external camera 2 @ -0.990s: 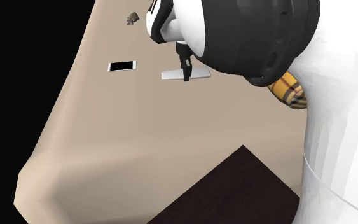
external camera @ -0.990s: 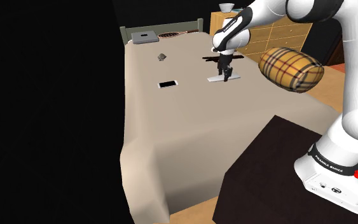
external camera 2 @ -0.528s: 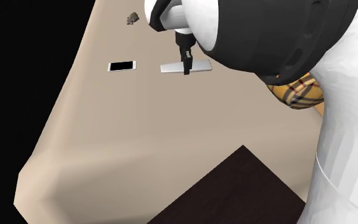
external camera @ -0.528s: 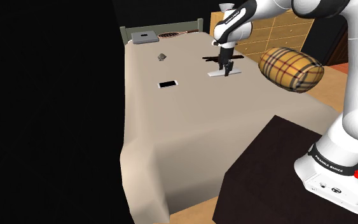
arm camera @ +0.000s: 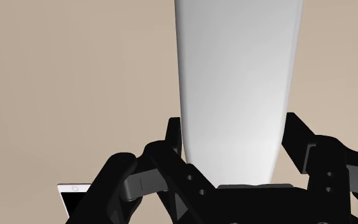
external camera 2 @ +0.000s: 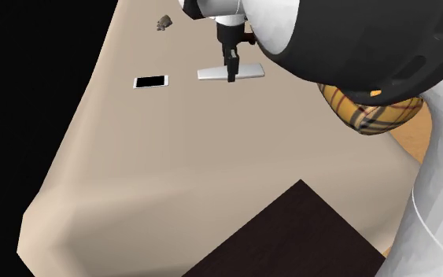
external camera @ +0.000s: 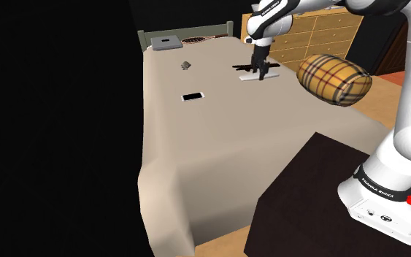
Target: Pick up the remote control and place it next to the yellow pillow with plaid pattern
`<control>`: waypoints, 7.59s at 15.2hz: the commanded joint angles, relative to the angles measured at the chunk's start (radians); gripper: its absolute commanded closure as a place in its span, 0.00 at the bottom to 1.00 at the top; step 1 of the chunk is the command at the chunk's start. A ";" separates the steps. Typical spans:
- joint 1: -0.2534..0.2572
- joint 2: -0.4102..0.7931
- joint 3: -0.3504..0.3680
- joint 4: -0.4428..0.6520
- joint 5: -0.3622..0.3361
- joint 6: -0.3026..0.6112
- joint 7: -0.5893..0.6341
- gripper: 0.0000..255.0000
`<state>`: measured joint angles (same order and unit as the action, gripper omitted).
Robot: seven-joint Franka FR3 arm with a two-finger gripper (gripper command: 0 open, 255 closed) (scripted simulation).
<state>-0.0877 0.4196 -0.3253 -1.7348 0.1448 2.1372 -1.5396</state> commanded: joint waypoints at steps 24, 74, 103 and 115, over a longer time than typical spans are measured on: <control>-0.012 -0.233 -0.051 -0.053 -0.079 -0.168 -0.032 1.00; -0.243 -0.561 -0.400 -0.737 -0.283 0.235 -0.489 1.00; -0.347 -0.095 -0.224 -0.760 0.298 0.613 -0.908 1.00; -0.433 0.004 -0.114 -0.730 0.417 0.678 -0.997 1.00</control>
<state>-0.5199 0.4231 -0.4398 -2.4648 0.5616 2.8145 -2.5367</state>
